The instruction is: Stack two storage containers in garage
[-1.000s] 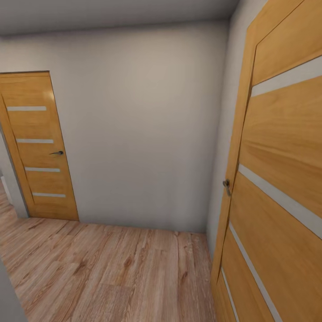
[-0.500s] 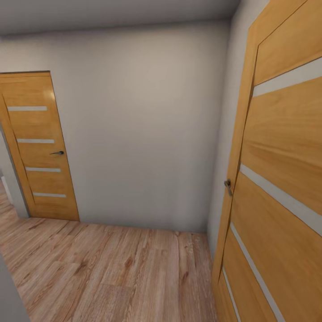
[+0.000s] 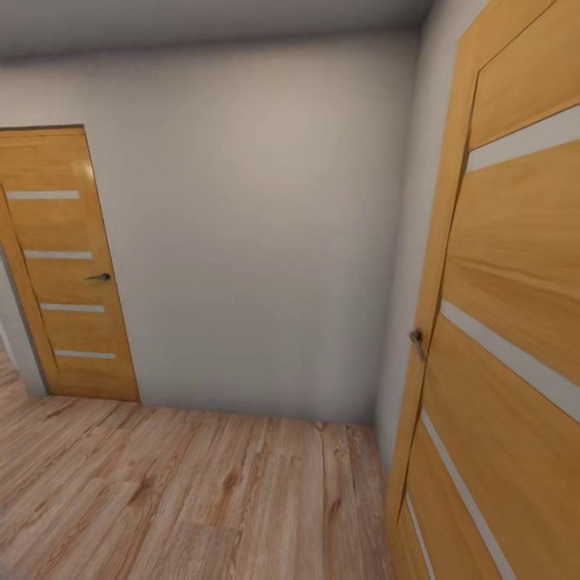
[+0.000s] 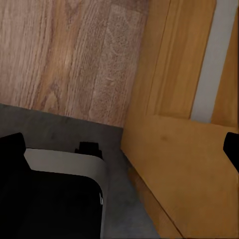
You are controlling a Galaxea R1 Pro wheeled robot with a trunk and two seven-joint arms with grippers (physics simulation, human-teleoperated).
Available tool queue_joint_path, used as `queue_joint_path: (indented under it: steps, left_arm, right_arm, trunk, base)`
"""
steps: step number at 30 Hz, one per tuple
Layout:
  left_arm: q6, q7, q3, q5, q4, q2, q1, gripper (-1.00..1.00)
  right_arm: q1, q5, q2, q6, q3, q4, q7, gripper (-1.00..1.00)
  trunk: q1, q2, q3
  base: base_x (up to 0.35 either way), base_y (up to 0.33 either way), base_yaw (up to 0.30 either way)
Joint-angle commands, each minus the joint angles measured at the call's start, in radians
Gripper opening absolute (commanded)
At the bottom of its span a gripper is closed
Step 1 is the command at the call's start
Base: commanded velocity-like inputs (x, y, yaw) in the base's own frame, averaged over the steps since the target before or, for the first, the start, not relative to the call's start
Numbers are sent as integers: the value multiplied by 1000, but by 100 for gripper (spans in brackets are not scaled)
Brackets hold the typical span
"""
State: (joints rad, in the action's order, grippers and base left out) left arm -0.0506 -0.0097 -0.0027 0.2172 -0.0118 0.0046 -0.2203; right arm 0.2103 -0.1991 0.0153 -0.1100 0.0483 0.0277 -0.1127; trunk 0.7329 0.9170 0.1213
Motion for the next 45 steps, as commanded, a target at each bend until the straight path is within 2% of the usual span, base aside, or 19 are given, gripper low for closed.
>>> queue_joint_path:
  steps: [1, 45]
  left_arm:
    - [-3, -1, -1, 6, 1, 0, -1, 100]
    - [-3, -1, 0, 7, 1, 3, -1, 100]
  right_arm:
    - [1, -10, 0, -5, 5, 3, -4, 100]
    - [1, -10, 1, -5, 6, 3, -5, 100]
  trunk:
    - [1, 1, 1]
    - [1, 1, 1]
  base:
    - [315, 0, 0]
    - [319, 0, 0]
